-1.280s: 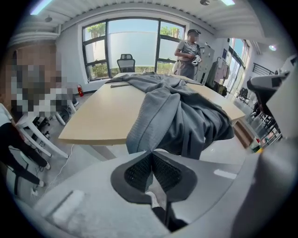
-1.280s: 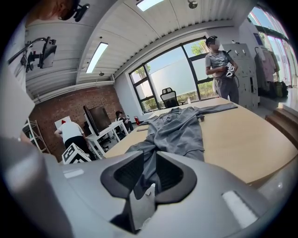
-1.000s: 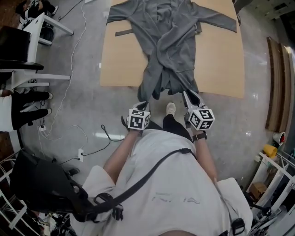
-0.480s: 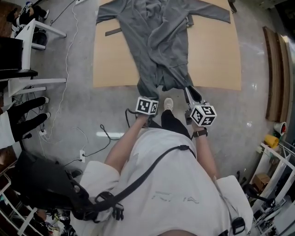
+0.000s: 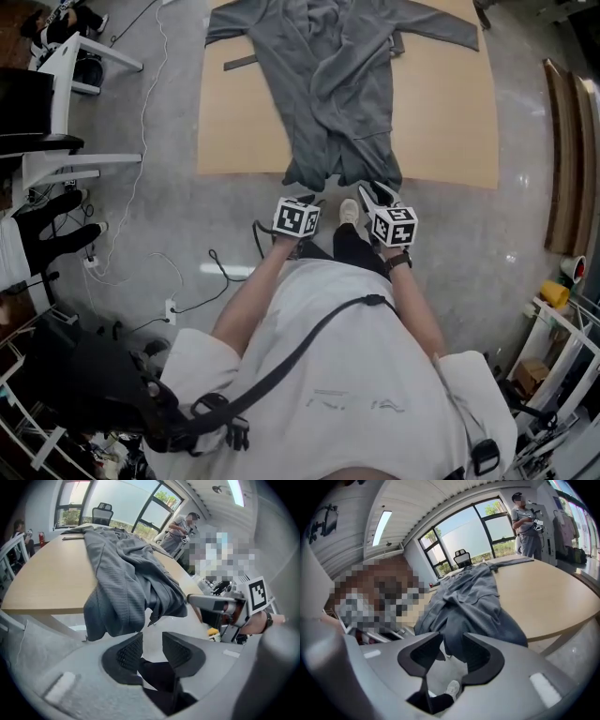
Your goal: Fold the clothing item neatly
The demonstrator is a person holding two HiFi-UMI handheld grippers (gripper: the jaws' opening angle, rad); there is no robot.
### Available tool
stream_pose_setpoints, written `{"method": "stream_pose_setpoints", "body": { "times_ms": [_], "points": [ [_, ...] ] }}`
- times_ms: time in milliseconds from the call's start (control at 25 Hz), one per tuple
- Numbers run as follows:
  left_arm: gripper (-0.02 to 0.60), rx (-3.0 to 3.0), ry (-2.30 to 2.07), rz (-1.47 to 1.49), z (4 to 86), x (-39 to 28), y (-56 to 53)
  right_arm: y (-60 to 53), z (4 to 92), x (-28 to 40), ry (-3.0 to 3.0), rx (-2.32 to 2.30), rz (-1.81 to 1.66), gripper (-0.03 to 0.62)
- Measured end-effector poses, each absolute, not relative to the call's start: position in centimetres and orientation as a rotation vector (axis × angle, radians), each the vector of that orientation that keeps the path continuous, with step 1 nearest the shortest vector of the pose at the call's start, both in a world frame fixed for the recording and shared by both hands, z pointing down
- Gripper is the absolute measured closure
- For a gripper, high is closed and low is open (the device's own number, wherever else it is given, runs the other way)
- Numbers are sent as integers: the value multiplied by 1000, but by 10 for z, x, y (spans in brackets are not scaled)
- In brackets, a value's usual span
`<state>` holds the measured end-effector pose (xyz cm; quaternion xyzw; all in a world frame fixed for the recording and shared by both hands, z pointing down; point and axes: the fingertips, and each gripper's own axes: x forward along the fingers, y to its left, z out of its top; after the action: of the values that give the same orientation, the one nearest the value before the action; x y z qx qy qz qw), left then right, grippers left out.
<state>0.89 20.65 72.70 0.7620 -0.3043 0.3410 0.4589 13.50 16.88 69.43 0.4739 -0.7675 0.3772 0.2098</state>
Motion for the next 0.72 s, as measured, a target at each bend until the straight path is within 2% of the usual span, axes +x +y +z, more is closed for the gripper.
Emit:
{"method": "stream_pose_setpoints", "body": {
  "times_ms": [120, 360, 480, 640, 720],
  "points": [
    [442, 1872, -780, 819, 719, 1, 205, 177, 735, 123, -2033, 1220, 1061, 410],
    [442, 1884, -825, 794, 701, -12, 200, 179, 788, 106, -1926, 1168, 1039, 415],
    [442, 1883, -843, 778, 696, -17, 199, 170, 792, 102, -1923, 1200, 1008, 456],
    [442, 1868, -865, 765, 694, -27, 200, 164, 790, 103, -1906, 1220, 957, 555],
    [442, 1863, -872, 757, 694, -31, 202, 166, 785, 104, -1906, 1220, 953, 572]
  ]
}}
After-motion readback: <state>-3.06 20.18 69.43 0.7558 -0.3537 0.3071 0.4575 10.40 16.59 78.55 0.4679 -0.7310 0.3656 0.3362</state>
